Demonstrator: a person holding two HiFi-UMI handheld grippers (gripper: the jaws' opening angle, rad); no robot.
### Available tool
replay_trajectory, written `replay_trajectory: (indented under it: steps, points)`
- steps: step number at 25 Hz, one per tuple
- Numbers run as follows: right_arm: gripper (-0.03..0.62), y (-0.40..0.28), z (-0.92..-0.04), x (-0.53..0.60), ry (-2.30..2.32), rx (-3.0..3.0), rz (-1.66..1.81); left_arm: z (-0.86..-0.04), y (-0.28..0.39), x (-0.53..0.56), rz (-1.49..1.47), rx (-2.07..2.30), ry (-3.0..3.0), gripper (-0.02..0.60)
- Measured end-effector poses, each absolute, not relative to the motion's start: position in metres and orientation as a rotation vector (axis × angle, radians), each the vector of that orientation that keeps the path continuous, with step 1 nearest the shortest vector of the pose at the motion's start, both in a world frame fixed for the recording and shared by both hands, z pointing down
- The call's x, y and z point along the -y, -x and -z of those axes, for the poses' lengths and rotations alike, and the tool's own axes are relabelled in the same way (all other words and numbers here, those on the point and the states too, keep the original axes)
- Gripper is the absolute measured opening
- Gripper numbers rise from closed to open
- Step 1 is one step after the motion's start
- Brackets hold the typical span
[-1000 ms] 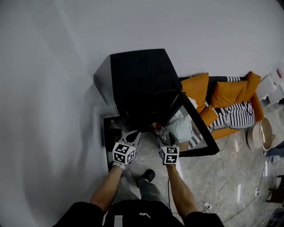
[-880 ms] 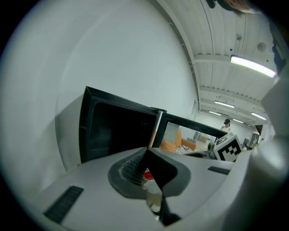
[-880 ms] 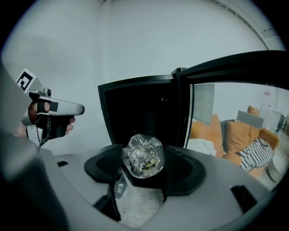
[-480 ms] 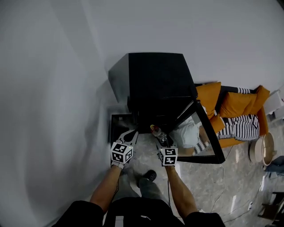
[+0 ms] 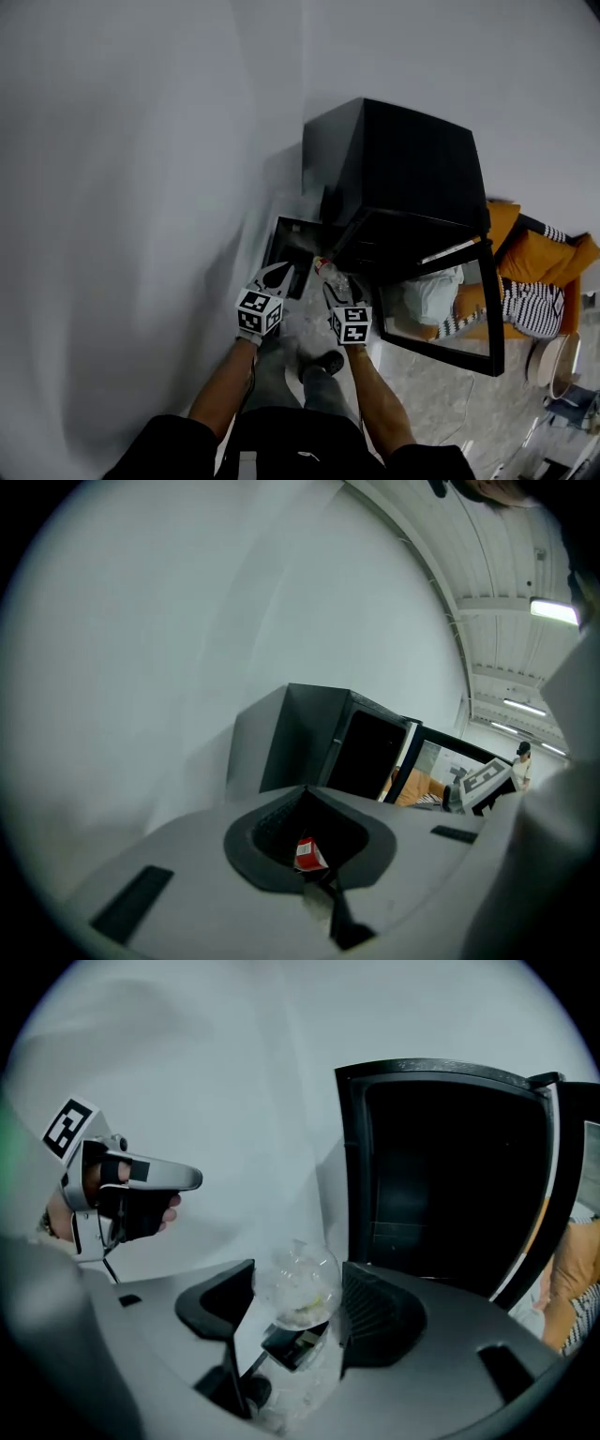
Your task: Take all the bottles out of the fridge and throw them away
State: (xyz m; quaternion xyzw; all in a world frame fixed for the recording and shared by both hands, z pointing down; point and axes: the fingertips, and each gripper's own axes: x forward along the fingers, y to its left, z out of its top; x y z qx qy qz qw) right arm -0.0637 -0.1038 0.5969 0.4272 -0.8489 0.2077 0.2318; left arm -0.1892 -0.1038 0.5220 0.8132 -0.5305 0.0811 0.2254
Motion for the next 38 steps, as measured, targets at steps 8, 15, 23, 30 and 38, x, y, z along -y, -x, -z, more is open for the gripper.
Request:
replay_trajectory:
  steps: [8,15,23,30,38]
  points:
    - [0.302,0.127,-0.61,0.113,-1.087,2.351,-0.573,-0.538,0.252,0.105,-0.197,1.529,-2.158,-0.002]
    - [0.302,0.147,-0.64,0.137,-1.059,2.338,-0.546,-0.57,0.272,0.116,-0.182,1.528,-2.12,-0.002]
    - [0.302,0.166,-0.685,0.156,-1.048,2.321,-0.555,-0.616,0.287,0.127,-0.218,1.527,-2.084,-0.002]
    - [0.302,0.178,-0.754,0.158,-1.006,2.312,-0.56,-0.675,0.288,0.131,-0.207,1.535,-2.059,-0.002]
    - [0.303,0.175,-0.859,0.154,-0.979,2.248,-0.597,-0.762,0.28,0.123,-0.233,1.503,-2.025,-0.002]
